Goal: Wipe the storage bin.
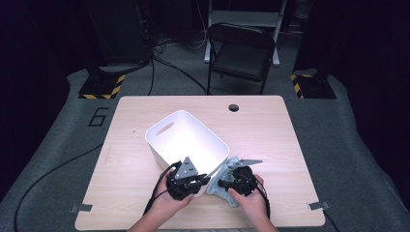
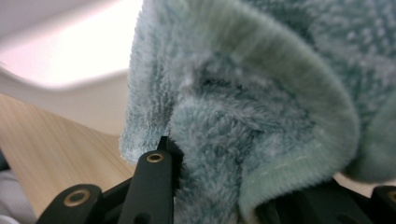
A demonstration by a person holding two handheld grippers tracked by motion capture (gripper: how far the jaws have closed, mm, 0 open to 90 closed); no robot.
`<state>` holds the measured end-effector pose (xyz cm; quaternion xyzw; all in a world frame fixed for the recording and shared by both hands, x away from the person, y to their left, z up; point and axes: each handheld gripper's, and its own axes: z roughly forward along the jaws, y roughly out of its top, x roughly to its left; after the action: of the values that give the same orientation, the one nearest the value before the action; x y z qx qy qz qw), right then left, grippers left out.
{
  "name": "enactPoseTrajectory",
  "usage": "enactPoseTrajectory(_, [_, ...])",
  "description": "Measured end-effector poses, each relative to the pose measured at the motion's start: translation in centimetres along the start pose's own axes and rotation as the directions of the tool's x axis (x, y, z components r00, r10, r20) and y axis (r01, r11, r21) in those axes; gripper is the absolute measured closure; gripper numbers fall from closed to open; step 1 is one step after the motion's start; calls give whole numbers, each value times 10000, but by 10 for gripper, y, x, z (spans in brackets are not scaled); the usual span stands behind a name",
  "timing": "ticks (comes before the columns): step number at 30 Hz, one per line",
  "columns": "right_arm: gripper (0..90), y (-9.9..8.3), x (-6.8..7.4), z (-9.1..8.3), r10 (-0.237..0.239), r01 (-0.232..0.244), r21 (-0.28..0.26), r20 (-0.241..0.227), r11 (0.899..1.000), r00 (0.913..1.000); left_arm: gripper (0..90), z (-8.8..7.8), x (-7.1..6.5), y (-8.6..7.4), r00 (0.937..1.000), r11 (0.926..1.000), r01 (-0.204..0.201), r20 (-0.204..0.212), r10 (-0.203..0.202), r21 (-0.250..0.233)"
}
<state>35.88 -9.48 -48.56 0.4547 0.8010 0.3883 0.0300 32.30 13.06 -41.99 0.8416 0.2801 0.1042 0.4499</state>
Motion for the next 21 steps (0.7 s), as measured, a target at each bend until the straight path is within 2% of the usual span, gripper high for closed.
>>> enactPoseTrajectory(2, [660, -2, -3, 8, -90, 88, 305, 65, 9995, 9999, 828, 0, 1, 0, 10000, 10000, -30, -36, 30, -20])
enactPoseTrajectory(4, [637, -3, -6, 9, 3, -6, 291, 108, 9996, 9999, 822, 1, 2, 0, 10000, 9999, 99, -9, -99, -84])
enactPoseTrajectory(6, [581, -4, -9, 8, 30, -36, 236, 274, 9997, 9996, 812, 1, 4, -1, 9994, 9993, 317, 122, -315, -179])
enactPoseTrajectory(9, [474, -5, -15, 6, 194, -205, 230, 432, 9995, 9989, 809, 2, 4, 0, 9996, 9994, 271, 12, -271, -194])
enactPoseTrajectory(12, [417, -5, -18, 1, 242, -242, -6, 522, 9997, 9983, 811, 4, 4, 1, 9997, 9995, 238, -108, -240, -192])
enactPoseTrajectory(13, [390, -5, -19, -4, 398, -390, -156, 576, 9991, 9975, 812, 4, 4, 1, 9996, 9995, 243, -125, -245, -200])
enactPoseTrajectory(14, [378, -5, -20, -6, 326, -314, -215, 577, 9993, 9978, 811, 5, 5, 2, 9997, 9997, 180, -130, -182, -186])
enactPoseTrajectory(17, [351, -6, -22, -16, 375, -333, -547, 768, 9979, 9963, 811, 6, 8, 3, 9995, 9995, 269, -156, -272, -193])
enactPoseTrajectory(20, [331, -8, -25, -26, 639, -555, -911, 918, 9943, 9937, 810, 8, 10, 4, 9991, 9990, 374, -200, -379, -235])
enactPoseTrajectory(21, [330, -8, -26, -29, 572, -461, -1077, 1024, 9931, 9931, 810, 9, 10, 5, 9990, 9988, 408, -182, -413, -265])
